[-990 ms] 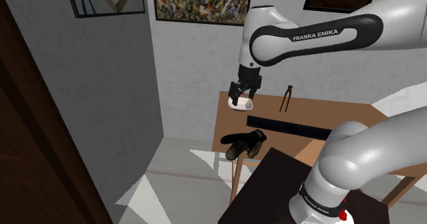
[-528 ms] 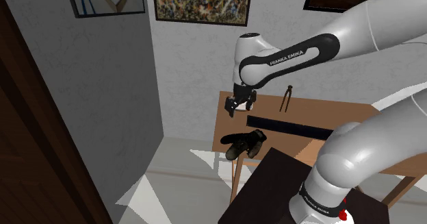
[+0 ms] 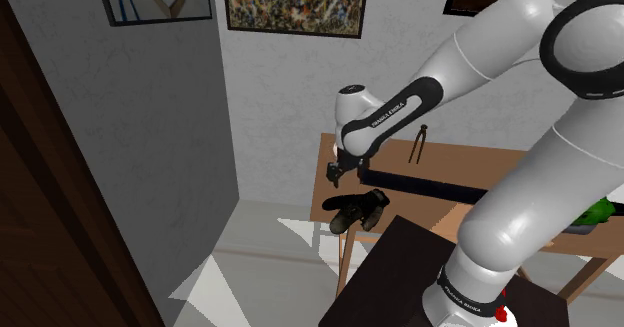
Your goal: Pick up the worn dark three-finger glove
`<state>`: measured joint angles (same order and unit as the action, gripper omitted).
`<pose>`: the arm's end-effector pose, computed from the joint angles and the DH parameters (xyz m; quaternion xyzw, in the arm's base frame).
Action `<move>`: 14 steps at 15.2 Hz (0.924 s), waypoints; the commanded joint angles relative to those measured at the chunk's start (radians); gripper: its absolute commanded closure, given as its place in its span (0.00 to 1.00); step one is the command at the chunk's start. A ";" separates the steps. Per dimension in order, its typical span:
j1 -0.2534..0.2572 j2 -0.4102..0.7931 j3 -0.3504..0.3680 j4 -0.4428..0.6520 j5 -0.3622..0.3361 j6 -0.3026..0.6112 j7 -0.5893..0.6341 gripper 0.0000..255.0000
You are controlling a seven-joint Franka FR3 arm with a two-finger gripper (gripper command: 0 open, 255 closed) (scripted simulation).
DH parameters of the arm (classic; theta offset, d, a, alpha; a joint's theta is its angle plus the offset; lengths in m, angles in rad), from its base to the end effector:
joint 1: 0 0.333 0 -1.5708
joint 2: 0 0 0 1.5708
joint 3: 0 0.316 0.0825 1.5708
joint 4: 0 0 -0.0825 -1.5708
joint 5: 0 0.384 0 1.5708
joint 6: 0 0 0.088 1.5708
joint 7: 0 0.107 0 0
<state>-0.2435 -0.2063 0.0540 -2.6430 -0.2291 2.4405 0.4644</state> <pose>0.4085 -0.0795 0.3134 0.9683 -0.2369 0.0121 0.0785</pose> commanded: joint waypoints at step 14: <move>-0.061 0.492 -0.097 0.126 -0.329 0.295 0.355 0.00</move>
<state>-0.3060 0.2666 -0.0367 -2.5234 -0.5457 2.7227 0.8095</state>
